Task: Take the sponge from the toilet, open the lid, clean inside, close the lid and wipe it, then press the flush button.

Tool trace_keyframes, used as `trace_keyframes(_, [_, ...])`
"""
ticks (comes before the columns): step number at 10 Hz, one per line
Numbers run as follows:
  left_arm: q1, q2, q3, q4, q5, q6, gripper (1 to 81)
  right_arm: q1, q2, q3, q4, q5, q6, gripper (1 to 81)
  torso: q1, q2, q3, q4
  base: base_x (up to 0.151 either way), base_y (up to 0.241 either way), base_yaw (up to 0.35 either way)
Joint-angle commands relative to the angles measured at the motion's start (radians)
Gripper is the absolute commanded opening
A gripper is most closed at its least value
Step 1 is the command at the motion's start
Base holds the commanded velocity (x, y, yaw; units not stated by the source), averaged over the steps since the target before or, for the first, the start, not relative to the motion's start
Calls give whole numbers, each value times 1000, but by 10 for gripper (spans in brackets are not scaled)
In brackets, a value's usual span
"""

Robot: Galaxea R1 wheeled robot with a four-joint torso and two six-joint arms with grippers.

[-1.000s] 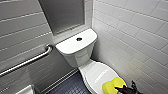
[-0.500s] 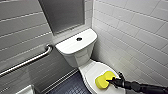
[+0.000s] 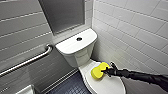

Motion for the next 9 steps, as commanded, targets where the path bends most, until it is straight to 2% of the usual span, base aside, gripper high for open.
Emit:
trace_keyframes(1, [10, -12, 26, -8, 81, 6, 811, 158, 68, -96, -15, -86, -1, 10, 0, 0, 0, 0, 0, 0, 0])
trace_keyframes(3, [15, -18, 25, -8, 81, 5, 811, 150, 152, -221, -18, -89, -2, 10, 0, 0, 0, 0, 0, 0, 0])
trace_keyframes(6, [20, -19, 26, -8, 80, 5, 811, 129, 261, -410, -67, -100, -2, 10, 0, 0, 0, 0, 0, 0, 0])
trace_keyframes(8, [20, -18, 26, -10, 71, 5, 811, 72, 261, -435, -67, -112, -4, 10, 0, 0, 0, 0, 0, 0, 0])
trace_keyframes(9, [20, -16, 26, -8, 71, 5, 811, 34, 223, -417, -66, -112, -5, 10, 0, 0, 0, 0, 0, 0, 0])
